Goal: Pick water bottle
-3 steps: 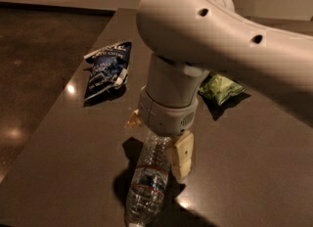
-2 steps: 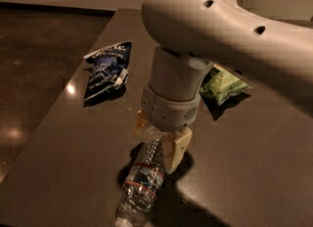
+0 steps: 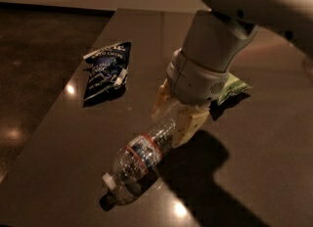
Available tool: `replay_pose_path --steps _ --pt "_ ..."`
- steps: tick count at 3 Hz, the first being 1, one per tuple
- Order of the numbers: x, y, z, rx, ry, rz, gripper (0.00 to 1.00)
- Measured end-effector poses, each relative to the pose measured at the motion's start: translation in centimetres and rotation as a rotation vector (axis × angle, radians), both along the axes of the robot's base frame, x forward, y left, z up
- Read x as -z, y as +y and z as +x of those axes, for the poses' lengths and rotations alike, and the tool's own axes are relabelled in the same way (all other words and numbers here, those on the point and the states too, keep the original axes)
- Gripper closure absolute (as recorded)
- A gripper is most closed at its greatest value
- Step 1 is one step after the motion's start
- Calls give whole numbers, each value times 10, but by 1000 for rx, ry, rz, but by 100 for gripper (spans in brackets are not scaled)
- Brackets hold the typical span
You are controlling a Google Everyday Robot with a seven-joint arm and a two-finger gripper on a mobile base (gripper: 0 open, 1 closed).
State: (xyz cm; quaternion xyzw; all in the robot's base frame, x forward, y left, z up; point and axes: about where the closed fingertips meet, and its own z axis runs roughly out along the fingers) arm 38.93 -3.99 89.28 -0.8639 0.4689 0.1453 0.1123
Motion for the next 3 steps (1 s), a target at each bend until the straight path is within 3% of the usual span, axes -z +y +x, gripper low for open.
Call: replay_pose_path --steps 1,3 --pt "-26 -22 13 134 9 51 100" --pt "-76 -31 22 299 -13 129 100"
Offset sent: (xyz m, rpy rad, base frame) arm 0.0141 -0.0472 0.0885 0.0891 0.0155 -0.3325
